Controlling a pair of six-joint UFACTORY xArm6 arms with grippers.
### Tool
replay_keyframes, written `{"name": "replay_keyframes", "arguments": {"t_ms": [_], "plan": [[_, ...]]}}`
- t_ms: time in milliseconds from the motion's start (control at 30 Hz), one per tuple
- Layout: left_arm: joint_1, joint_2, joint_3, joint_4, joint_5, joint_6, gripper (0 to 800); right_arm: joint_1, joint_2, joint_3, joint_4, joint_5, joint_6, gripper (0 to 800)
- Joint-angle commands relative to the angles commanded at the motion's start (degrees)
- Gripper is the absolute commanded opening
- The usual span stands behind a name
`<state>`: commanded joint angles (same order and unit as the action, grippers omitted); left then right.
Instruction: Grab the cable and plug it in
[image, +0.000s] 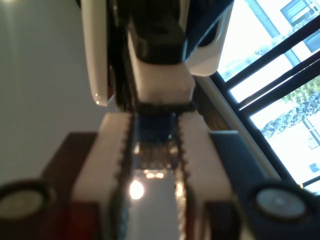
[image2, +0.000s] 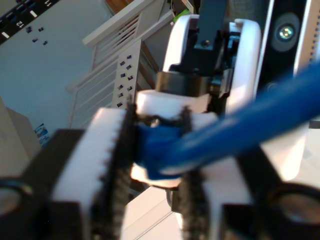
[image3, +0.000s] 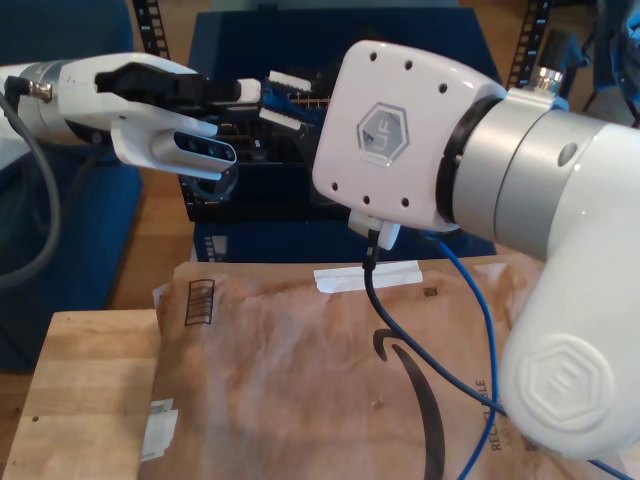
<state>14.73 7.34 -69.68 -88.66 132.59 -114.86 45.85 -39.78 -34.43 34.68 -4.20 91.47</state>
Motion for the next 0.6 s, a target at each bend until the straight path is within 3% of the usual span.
{"name": "replay_keyframes", "arguments": {"t_ms": [33,100,200,367,600], "plan": [[-0.1,0.0,0.0,0.1,0.6,0.3,268,0.0,0.0,0.0,0.0,0.0,-0.1,2],[-0.1,0.1,0.2,0.1,0.7,0.5,420,0.1,0.0,-0.2,0.0,0.0,-0.1,1],[-0.1,0.0,0.2,-0.5,0.4,0.7,530,0.1,0.1,-0.2,0.0,0.0,-0.1,1],[0.2,-0.3,-0.4,-0.6,-0.3,0.5,791,0.0,0.1,-0.4,-0.1,0.2,-0.4,0],[6.2,-1.4,-8.5,3.9,-8.0,0.8,797,-8.5,-0.1,-1.4,-0.1,6.3,-0.3,0]]}}
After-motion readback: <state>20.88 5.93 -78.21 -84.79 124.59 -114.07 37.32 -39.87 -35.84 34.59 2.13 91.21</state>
